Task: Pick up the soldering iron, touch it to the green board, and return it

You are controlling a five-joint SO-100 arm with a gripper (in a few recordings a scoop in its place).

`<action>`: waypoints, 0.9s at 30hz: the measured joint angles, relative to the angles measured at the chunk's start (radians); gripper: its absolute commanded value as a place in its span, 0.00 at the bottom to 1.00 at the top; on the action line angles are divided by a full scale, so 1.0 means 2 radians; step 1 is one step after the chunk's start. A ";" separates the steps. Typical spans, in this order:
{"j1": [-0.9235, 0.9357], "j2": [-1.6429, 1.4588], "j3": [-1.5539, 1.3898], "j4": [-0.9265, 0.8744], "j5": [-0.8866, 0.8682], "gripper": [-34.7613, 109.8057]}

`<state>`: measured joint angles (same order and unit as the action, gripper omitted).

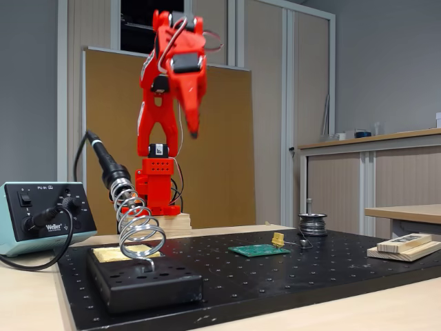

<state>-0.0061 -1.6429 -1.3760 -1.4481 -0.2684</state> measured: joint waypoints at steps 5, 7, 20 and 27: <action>-0.011 -0.123 -0.179 0.047 0.009 0.24; -0.010 -0.173 -0.242 0.065 0.007 0.24; 0.002 -0.420 -0.545 0.190 0.082 0.24; 0.016 -0.521 -0.632 0.212 0.105 0.24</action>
<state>0.0261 -2.6845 -2.6400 -1.0247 -0.0583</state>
